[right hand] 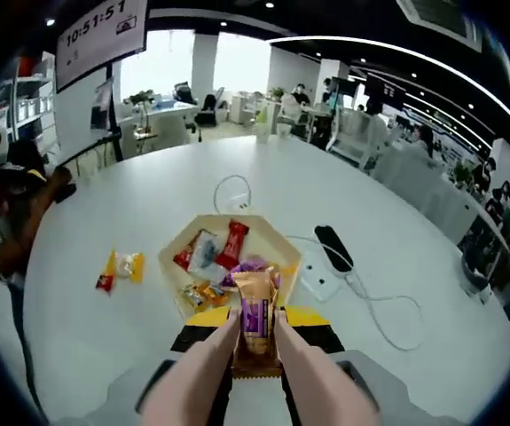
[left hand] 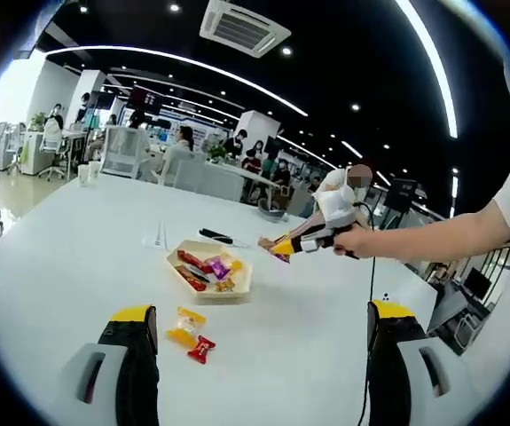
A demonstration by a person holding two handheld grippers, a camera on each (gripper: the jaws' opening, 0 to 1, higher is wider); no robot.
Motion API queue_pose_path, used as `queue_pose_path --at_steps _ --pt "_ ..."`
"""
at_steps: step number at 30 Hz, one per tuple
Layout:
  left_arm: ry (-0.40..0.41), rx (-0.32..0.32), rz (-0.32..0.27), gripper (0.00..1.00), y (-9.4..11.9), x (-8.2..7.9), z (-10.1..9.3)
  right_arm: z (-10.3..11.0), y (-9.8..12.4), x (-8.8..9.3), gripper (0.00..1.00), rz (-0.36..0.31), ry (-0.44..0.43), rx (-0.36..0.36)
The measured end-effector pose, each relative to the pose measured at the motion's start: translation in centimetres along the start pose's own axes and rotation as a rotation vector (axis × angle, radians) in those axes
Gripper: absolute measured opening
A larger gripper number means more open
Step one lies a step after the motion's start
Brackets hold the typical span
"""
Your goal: Place the target food into the container with the food tongs after gripping and lifting it, then release it inside without dropping or visibly crushing the food.
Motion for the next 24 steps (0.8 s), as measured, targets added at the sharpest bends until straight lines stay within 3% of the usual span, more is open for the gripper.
queue_pose_path --at_steps 3,5,8,14,16,19,21,24 --pt "-0.004 0.001 -0.008 0.99 -0.3 0.1 0.5 -0.1 0.0 -1.6 0.19 -0.019 0.028 0.009" --pt "0.01 0.007 0.044 0.99 -0.3 0.7 0.5 0.1 -0.2 -2.4 0.19 -0.031 0.022 0.002" --pt "-0.036 0.004 -0.026 0.99 0.2 -0.9 0.3 -0.1 -0.2 -3.6 0.19 -0.027 0.065 0.002" --pt "-0.002 0.003 -0.03 0.99 0.2 -0.3 0.8 -0.6 -0.1 -7.3 0.19 -0.082 0.109 0.019" --pt "0.012 0.008 0.043 0.99 0.4 0.5 0.6 -0.5 0.0 -8.4 0.19 -0.096 0.083 0.002" --pt "-0.04 -0.01 -0.052 0.99 1.0 -1.2 0.7 -0.3 -0.7 -8.9 0.19 -0.071 0.145 0.004" --pt "0.005 -0.017 -0.046 0.99 1.5 -1.0 1.0 0.1 -0.9 -10.0 0.19 -0.086 0.145 -0.003" --pt "0.006 -0.021 -0.055 0.99 1.7 -0.7 1.4 0.4 -1.3 -11.7 0.19 -0.107 0.167 -0.001"
Point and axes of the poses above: the point that each gripper's makers call its tool centre point, and the gripper's own axes: y roughly backward along the fingers, z roughly to its left, x roughly out of its underside, the point moved 1 cm from there along y, roughly backward along the fingers, and after that the axes turned 1 degree about -y, right-handed, at the moved point
